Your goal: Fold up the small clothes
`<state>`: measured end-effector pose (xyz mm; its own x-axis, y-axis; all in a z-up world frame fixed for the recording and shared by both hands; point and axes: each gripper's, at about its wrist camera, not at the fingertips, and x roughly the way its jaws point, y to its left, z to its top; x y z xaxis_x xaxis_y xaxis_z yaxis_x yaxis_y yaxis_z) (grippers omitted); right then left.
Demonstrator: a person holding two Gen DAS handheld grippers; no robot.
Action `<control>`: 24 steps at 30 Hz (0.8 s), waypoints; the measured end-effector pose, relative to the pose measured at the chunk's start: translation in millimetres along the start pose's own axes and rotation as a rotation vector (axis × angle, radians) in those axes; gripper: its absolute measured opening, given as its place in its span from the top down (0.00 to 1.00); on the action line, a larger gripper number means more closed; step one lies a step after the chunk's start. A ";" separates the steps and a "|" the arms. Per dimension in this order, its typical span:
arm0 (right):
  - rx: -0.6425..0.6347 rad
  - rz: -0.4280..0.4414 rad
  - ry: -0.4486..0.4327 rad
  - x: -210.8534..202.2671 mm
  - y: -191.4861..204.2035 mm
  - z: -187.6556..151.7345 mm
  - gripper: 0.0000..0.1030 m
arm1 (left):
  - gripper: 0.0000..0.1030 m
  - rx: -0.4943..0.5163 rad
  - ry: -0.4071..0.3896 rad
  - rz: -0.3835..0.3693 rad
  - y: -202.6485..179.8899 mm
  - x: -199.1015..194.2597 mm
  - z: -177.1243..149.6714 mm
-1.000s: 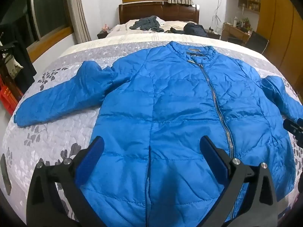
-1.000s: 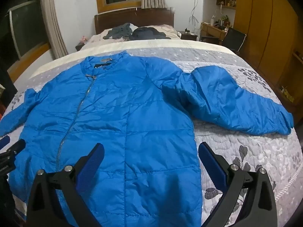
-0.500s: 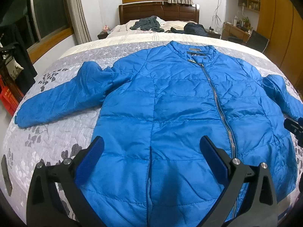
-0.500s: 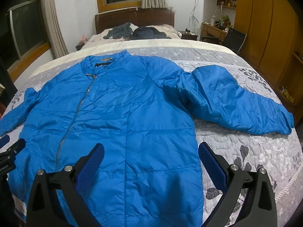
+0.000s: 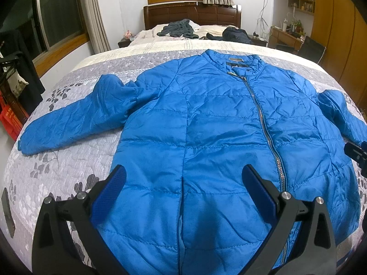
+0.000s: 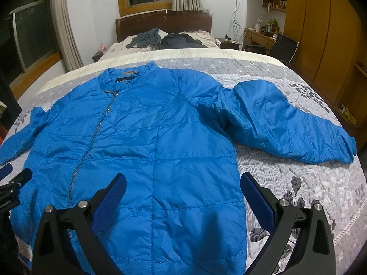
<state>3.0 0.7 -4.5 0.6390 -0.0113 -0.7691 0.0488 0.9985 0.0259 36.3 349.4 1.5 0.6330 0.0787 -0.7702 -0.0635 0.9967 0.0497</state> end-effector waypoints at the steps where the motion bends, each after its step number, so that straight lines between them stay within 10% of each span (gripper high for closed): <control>1: 0.000 0.000 0.000 0.0 0.0 -0.1 0.04 | 0.03 0.000 0.000 0.000 0.0 0.0 0.0; 24: -0.001 0.002 -0.005 -1.4 1.7 -0.1 0.04 | 0.03 0.002 0.003 0.002 -0.1 0.7 -0.4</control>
<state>2.1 2.4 -3.4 0.6428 -0.0100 -0.7660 0.0471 0.9985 0.0264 36.5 349.4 0.6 0.6307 0.0804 -0.7719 -0.0632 0.9966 0.0521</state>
